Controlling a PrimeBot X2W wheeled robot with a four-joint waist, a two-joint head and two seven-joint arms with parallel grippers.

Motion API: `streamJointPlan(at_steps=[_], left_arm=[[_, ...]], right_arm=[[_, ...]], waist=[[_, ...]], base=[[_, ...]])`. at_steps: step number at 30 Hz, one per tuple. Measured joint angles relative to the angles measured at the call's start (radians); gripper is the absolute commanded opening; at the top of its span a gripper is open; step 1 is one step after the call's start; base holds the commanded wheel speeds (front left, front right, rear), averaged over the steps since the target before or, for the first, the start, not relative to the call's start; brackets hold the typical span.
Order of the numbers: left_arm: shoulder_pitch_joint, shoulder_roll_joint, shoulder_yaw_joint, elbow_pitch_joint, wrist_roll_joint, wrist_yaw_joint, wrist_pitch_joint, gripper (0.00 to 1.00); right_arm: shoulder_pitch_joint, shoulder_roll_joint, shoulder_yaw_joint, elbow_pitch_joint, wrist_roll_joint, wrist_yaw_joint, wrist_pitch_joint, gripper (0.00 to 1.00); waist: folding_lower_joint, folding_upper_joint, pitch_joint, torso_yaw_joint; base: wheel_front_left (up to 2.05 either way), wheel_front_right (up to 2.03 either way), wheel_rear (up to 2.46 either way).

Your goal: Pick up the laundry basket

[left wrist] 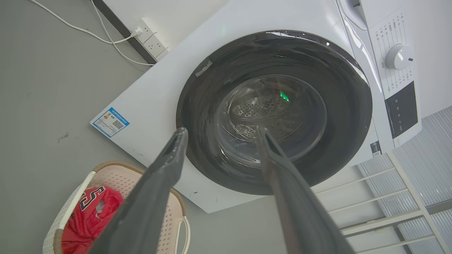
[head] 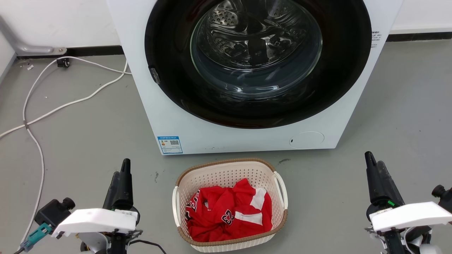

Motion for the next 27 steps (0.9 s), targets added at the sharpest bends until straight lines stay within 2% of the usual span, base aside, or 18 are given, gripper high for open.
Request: streamJointPlan(at_steps=[14, 27], left_arm=[[0.014, 0.001, -0.032, -0.031, 0.206, 0.014, -0.046, 1.00], [0.021, 0.001, -0.041, -0.054, 0.350, 0.009, -0.085, 1.00]], right_arm=[[0.015, 0.000, 0.018, -0.024, -0.219, 0.000, -0.047, 1.00], [0.027, 0.000, 0.033, -0.047, -0.389, 0.000, -0.083, 1.00]], waist=[[0.0000, 0.0000, 0.002, 0.002], [0.0000, 0.0000, 0.008, 0.004]], base=[[0.00, 0.00, 0.00], [0.00, 0.00, 0.00]])
